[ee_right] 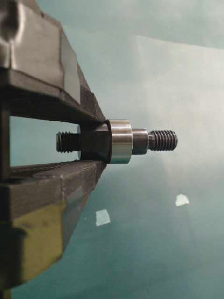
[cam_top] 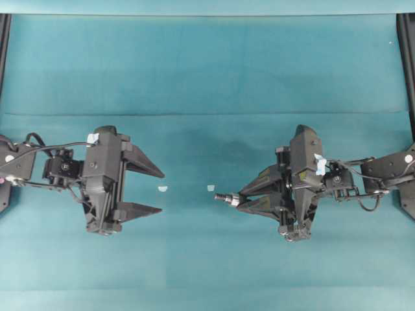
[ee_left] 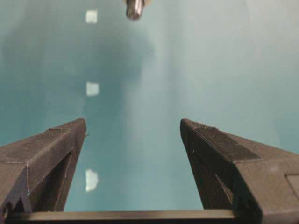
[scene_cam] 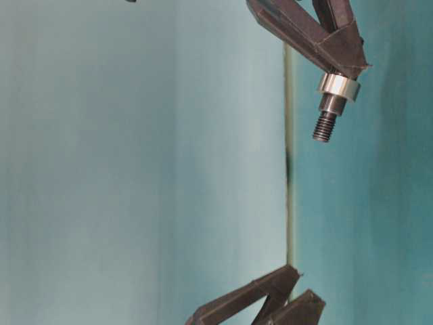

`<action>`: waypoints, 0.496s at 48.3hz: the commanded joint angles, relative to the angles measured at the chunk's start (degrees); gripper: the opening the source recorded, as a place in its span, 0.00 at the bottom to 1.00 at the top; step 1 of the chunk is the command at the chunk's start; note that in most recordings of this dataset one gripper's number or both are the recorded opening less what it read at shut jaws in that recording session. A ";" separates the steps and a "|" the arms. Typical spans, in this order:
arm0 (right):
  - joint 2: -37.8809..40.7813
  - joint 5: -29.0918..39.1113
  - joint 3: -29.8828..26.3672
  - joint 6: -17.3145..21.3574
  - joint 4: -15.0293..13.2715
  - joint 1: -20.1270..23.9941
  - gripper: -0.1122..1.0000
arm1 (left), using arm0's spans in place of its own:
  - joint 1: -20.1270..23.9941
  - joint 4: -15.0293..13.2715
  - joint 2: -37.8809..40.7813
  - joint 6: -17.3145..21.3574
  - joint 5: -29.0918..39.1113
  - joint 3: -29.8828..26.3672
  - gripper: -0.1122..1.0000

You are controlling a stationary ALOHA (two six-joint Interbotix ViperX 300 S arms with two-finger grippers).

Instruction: Insert the washer onto the shaft with both hands.

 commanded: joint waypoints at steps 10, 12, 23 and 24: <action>-0.79 -0.35 -0.70 -0.18 -0.09 0.00 0.10 | -0.09 0.18 -2.55 0.09 0.26 -0.70 0.90; -0.79 -0.35 -0.70 -0.18 -0.09 0.00 0.10 | -0.09 0.18 -2.72 0.09 0.26 -0.62 0.90; -0.79 -0.44 -0.70 -0.18 -0.09 0.00 0.10 | -0.09 0.18 -2.99 -0.44 0.26 -0.62 0.90; -0.79 -0.35 -0.70 -0.18 -0.09 0.00 0.10 | 0.00 0.18 -2.99 -0.44 0.26 -0.62 0.90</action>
